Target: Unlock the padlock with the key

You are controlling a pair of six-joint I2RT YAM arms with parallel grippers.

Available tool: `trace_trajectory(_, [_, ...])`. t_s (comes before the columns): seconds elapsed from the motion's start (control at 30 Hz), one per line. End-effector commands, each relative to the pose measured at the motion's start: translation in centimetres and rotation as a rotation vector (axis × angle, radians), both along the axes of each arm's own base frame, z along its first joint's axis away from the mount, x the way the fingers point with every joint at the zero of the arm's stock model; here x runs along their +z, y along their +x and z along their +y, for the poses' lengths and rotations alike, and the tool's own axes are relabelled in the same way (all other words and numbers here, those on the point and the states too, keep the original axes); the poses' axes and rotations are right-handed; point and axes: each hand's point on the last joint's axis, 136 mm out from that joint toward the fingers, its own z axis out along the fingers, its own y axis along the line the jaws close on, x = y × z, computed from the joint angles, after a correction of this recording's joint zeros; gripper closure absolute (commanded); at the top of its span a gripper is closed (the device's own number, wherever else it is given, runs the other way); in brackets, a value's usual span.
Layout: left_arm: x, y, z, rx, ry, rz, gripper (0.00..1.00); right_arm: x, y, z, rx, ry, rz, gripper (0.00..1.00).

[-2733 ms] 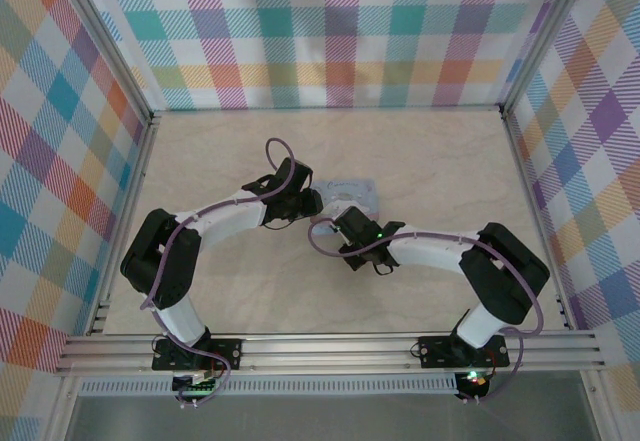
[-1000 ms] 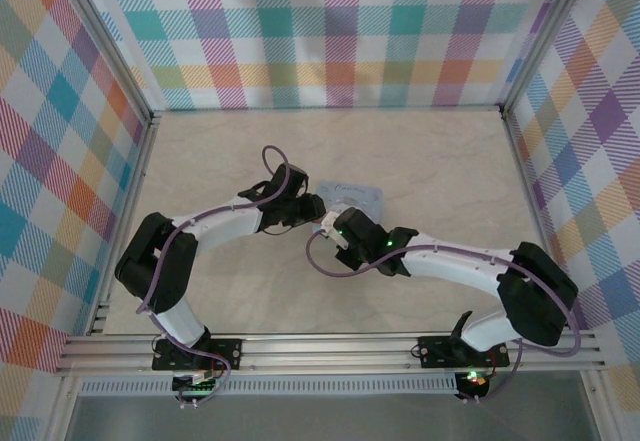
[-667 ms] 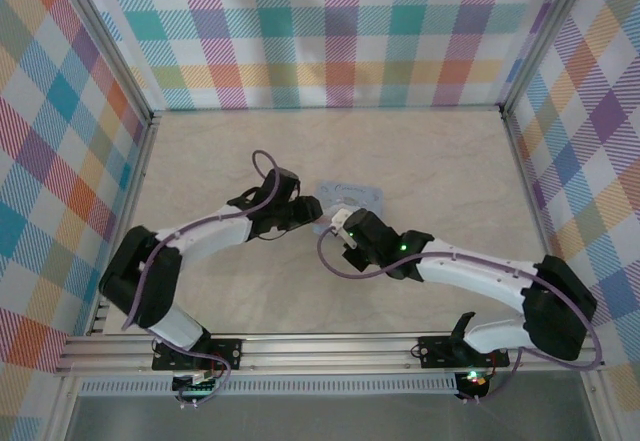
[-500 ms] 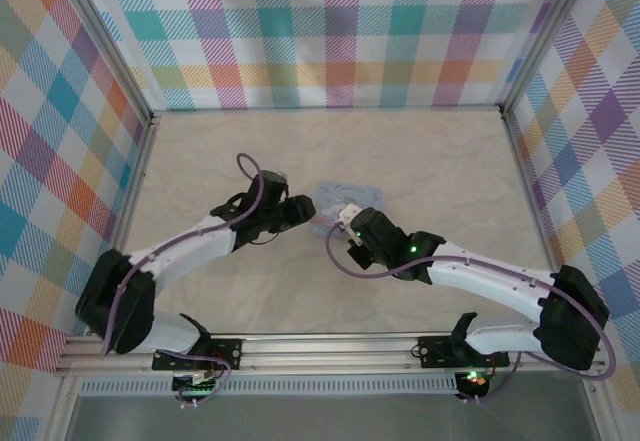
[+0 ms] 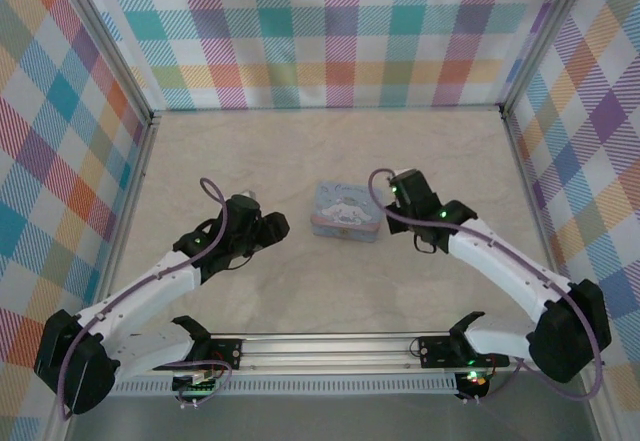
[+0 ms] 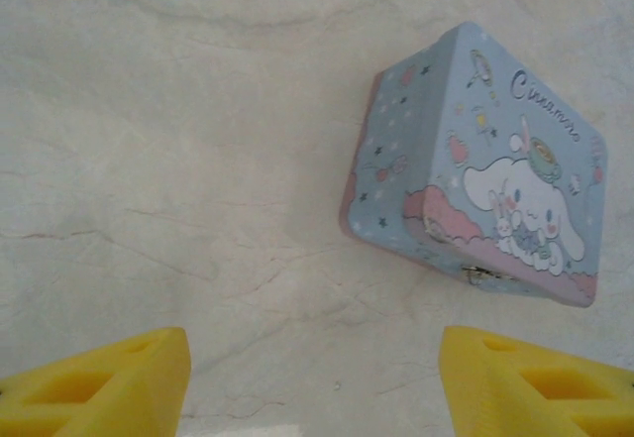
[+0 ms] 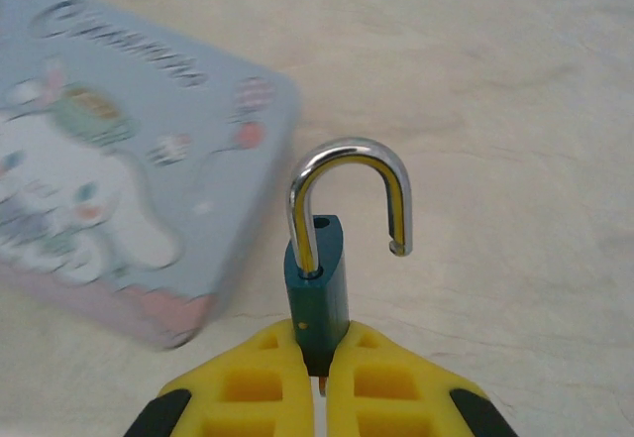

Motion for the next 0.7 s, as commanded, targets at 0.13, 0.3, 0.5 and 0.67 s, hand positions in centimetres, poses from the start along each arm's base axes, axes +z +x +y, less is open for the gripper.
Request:
trace_trajectory(0.13, [-2.1, -0.9, 1.1, 0.043, 0.020, 0.061, 0.32, -3.8, 1.3, -5.4, -0.234, -0.074, 0.191, 1.00])
trace_trajectory(0.3, [-2.3, -1.1, 1.3, 0.047, 0.022, 0.064, 0.32, -6.4, 2.2, -7.7, -0.295, -0.181, 0.288, 1.00])
trace_trajectory(0.5, [-2.5, -1.4, 1.5, 0.049, 0.021, 0.067, 0.32, -8.5, 3.0, -9.2, -0.319, -0.343, 0.353, 1.00])
trace_trajectory(0.67, [-2.4, -1.5, 1.7, 0.053, 0.020, 0.063, 0.32, -9.5, 3.8, -9.3, -0.311, -0.385, 0.383, 1.00])
